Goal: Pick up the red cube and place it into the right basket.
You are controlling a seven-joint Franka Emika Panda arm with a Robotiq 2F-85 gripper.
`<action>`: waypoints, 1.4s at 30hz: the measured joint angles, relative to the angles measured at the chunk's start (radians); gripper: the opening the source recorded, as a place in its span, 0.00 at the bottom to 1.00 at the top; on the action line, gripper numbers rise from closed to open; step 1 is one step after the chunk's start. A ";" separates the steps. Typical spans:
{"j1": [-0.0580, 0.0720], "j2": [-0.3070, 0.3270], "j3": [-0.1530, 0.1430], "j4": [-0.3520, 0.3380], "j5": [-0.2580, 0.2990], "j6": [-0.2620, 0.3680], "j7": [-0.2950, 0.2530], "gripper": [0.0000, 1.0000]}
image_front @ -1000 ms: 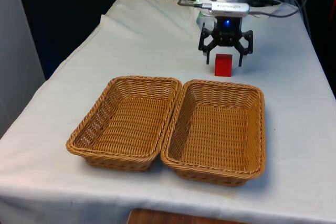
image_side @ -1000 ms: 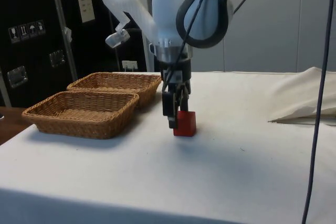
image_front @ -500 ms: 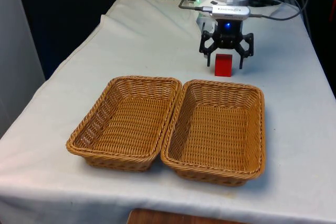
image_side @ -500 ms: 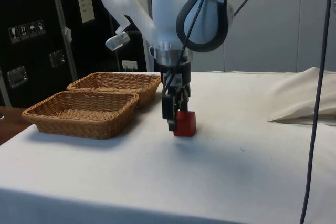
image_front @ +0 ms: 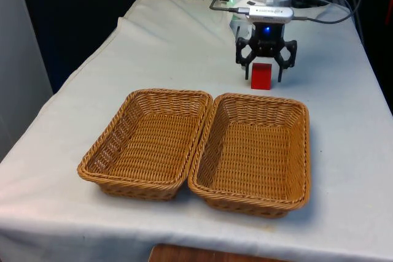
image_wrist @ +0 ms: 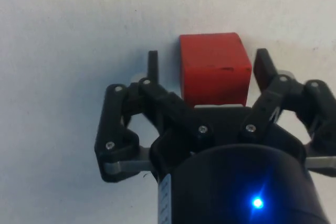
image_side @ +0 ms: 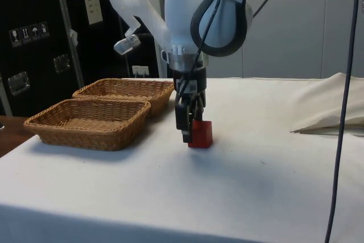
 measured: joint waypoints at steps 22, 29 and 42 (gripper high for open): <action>-0.001 -0.032 -0.003 0.009 -0.001 -0.038 0.000 0.01; -0.001 -0.108 -0.009 0.009 -0.005 -0.120 -0.001 0.01; -0.001 -0.205 -0.016 0.017 -0.016 -0.232 0.000 0.01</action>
